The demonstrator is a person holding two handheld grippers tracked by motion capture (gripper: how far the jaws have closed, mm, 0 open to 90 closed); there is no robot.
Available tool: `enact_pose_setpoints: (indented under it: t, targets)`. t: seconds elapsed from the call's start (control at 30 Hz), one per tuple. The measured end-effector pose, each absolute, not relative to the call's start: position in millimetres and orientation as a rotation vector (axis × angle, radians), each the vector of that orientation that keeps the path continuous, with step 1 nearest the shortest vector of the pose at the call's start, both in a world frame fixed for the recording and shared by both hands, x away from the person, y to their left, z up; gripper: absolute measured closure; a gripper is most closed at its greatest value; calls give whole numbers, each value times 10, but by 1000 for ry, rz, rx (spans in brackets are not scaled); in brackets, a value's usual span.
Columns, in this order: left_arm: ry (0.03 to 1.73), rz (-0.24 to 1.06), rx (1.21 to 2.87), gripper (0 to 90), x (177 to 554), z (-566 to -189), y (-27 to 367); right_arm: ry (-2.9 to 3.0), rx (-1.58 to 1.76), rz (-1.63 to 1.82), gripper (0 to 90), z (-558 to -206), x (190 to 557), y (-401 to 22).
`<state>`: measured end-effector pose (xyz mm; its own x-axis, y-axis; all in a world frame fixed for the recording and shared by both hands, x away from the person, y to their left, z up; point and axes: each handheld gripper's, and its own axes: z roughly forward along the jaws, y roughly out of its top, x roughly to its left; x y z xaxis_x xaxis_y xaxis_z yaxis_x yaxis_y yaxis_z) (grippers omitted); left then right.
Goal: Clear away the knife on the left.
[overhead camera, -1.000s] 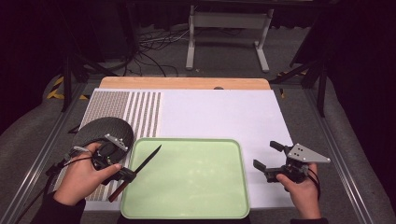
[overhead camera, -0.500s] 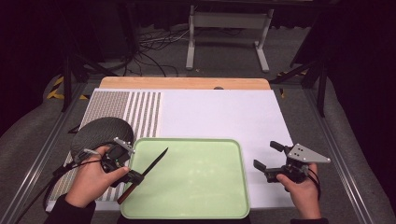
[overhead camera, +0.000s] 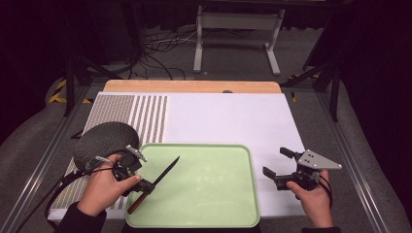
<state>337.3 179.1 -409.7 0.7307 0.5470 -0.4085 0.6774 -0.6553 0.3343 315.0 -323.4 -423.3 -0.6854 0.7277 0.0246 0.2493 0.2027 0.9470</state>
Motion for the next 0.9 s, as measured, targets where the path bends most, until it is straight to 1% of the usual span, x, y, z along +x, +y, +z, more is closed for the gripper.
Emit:
enact_pose_setpoints:
  t: [0.5,0.9]
  targets:
    - [968,-403,2487,777,3434,-4302,1678,2058,911,1491,19,-4238,3144,-3237]
    - [976,-412,2501,776,3457,-4371,1644,2072,903,1477,19,-4246,3148,-3227]
